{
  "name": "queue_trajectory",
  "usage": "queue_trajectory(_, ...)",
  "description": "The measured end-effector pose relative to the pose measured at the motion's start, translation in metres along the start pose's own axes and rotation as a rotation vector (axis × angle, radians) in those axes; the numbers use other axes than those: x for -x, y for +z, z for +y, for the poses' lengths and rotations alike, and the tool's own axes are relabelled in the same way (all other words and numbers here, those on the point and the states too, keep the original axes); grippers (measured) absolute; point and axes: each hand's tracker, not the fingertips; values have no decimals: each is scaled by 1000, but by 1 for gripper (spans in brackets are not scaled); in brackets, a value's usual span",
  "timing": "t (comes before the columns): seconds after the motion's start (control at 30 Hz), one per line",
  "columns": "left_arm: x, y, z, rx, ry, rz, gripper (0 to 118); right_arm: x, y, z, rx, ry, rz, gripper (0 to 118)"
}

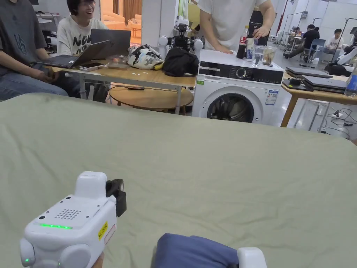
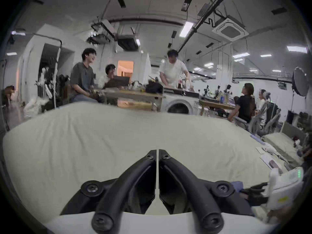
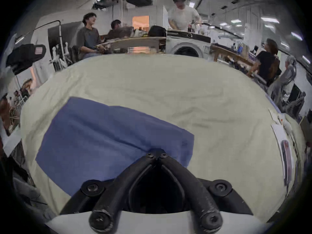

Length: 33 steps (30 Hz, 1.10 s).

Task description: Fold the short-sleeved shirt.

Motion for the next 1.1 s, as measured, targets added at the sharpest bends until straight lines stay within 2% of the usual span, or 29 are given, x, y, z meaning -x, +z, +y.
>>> queue_trajectory(0.13, 11, -11, -7, 206, 64, -125, 0, -2, -2, 6, 8, 4, -2, 0)
queue_trajectory(0.23, 17, -22, -14, 434, 110, -242, 0, -4, -3, 7, 17, 1, 2, 0)
queue_trajectory(0.27, 20, -28, -17, 520, 130, -287, 7, -4, -3, 7, 19, 2, 2, 0)
queue_trajectory(0.37, 29, -38, -30, 651, 267, -424, 58, -2, 2, 7, 24, 11, -2, 0)
queue_trajectory(0.4, 32, -41, -34, 687, 305, -448, 67, -2, 2, 7, 26, 11, -2, 0)
queue_trajectory(0.43, 35, -45, -38, 720, 340, -490, 70, -2, 3, 7, 26, 11, -2, 0)
queue_trajectory(0.53, 45, -61, -56, 800, 449, -576, 71, -2, 3, 7, 30, 8, 1, 0)
queue_trajectory(0.67, 42, -81, -80, 862, 479, -611, 71, -2, 4, 7, 32, 3, 4, 0)
queue_trajectory(0.83, 27, -103, -107, 868, 684, -796, 72, -3, 4, 8, 31, -1, 5, 0)
queue_trajectory(0.93, 8, -100, -113, 867, 687, -820, 72, -3, 4, 7, 31, -8, 6, 0)
queue_trajectory(1.0, 9, -100, -116, 842, 689, -851, 64, -3, 5, 8, 30, -17, 8, 0)
queue_trajectory(1.07, 10, -96, -119, 828, 694, -751, 53, -3, 6, 7, 28, -22, 7, 0)
queue_trajectory(1.1, 9, -95, -121, 835, 674, -715, 36, -3, 5, 7, 26, -24, 7, 0)
